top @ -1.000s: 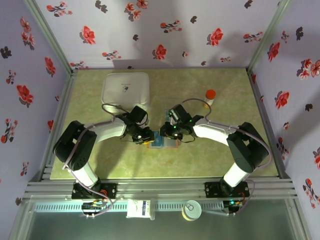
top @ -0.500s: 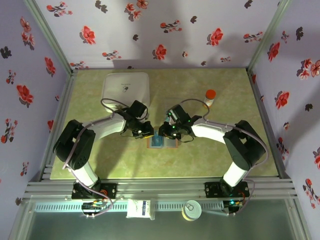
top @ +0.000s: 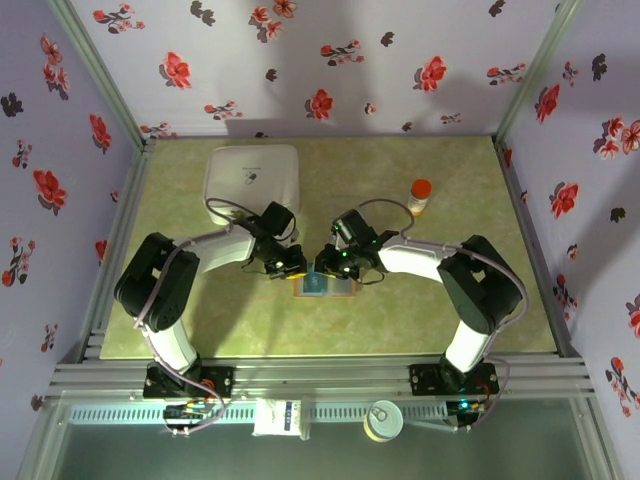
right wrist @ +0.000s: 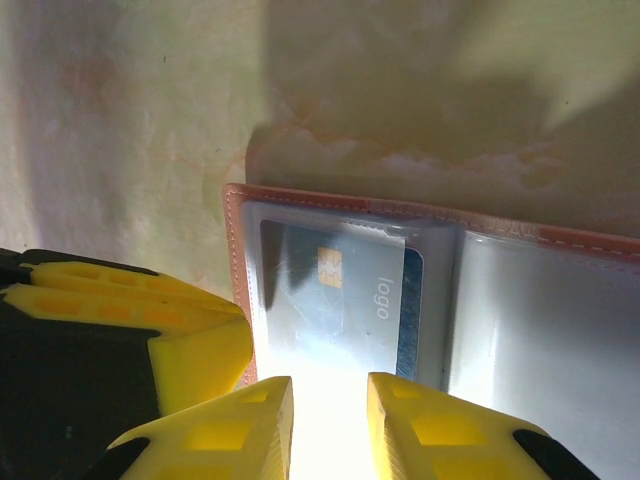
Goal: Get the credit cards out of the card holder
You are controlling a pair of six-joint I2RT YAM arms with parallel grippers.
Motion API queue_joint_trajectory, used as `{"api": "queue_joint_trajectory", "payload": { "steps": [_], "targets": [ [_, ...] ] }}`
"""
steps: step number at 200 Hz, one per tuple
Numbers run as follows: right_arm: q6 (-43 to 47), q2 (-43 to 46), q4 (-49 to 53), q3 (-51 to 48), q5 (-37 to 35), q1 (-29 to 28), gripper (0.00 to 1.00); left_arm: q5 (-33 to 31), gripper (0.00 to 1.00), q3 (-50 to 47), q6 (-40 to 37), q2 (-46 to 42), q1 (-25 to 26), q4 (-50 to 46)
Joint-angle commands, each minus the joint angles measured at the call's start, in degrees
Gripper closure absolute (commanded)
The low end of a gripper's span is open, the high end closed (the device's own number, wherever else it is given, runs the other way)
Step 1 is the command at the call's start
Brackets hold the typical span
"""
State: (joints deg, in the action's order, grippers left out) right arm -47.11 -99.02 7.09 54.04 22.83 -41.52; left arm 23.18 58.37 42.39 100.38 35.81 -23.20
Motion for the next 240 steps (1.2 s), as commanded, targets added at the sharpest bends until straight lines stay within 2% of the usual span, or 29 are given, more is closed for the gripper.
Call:
{"api": "queue_joint_trajectory", "payload": {
  "steps": [1, 86, 131, 240],
  "targets": [
    [0.0, -1.3, 0.0, 1.6, 0.4, 0.1, 0.74, 1.1, 0.86, 1.0, -2.0, 1.1, -0.4, -1.4],
    [-0.3, -2.9, -0.6, 1.2, 0.5, 0.1, 0.75, -0.5, 0.86, 1.2, -3.0, 3.1, -1.0, -4.2],
    [1.8, -1.1, 4.1, 1.5, -3.6, 0.2, 0.75, -1.3, 0.87, 1.0, -3.4, 3.2, -1.7, -5.0],
    [3.1, 2.8, 5.5, 1.6, -3.7, 0.7, 0.74, -2.2, 0.87, 1.8, -2.8, -2.3, -2.2, -6.0]
  ]
}}
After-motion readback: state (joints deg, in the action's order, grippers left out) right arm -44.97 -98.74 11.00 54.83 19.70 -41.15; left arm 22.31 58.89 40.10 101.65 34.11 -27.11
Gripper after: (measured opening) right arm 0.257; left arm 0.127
